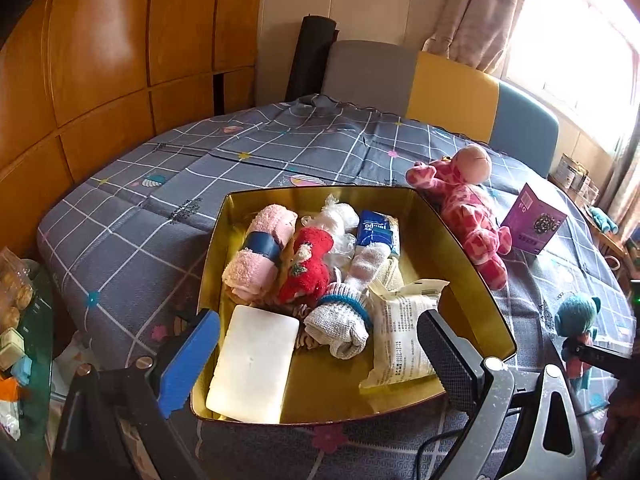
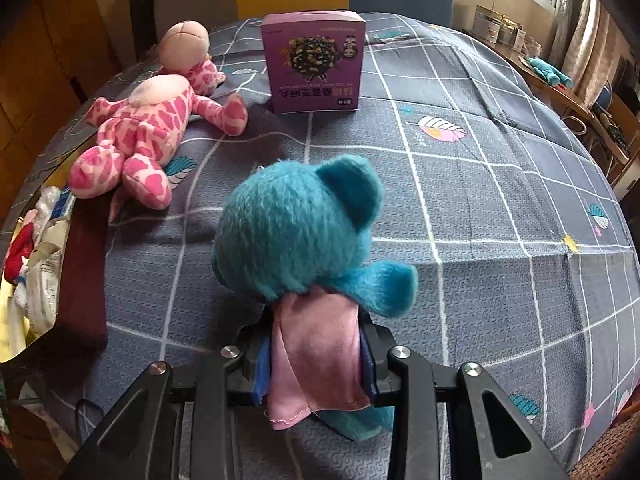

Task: Organize soft objects
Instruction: 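Carry the teal bear over the gold tray with the right tool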

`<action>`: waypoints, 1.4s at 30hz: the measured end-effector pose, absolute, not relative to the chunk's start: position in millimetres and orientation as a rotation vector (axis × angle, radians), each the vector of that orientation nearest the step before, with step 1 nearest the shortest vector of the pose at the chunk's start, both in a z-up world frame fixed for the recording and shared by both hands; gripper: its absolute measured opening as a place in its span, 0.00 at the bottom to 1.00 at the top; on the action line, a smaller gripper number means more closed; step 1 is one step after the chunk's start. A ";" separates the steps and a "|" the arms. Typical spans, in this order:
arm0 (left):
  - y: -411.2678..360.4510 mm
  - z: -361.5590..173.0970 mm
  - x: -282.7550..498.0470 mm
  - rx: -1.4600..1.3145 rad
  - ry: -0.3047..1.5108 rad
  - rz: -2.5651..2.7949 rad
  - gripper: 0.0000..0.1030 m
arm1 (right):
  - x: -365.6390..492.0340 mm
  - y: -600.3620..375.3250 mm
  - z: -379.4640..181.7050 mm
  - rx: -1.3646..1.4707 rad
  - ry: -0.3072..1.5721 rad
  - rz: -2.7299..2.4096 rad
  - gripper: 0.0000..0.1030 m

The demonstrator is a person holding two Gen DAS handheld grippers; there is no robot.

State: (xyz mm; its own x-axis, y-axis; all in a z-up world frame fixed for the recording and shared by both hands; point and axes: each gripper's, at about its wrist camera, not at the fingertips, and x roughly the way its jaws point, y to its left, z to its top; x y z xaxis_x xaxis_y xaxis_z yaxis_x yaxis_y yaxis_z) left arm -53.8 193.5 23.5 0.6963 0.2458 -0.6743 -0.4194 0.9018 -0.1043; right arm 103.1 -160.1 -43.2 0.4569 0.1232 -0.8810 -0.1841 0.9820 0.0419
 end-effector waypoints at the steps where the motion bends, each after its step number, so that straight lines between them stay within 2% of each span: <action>1: 193.4 23.5 -53.8 -0.261 0.711 0.374 0.97 | 100.6 -156.8 -42.5 -0.054 1.085 0.203 0.33; 10: 198.4 24.3 -53.4 -0.269 0.708 0.384 0.97 | 80.5 -104.4 -4.7 -0.015 1.039 0.409 0.33; 21: 221.4 26.5 -60.5 -0.302 0.694 0.452 0.97 | 73.9 23.6 33.6 -0.094 0.979 0.688 0.33; 25: 225.4 28.3 -62.9 -0.296 0.689 0.467 0.97 | 83.0 56.7 22.1 -0.134 0.978 0.687 0.33; 32: 226.7 22.9 -61.1 -0.303 0.708 0.456 0.97 | 106.4 82.5 -30.8 -0.222 1.066 0.617 0.35; 42: 226.9 15.3 -59.2 -0.306 0.729 0.459 0.97 | 100.7 75.7 -37.5 -0.273 1.010 0.585 0.44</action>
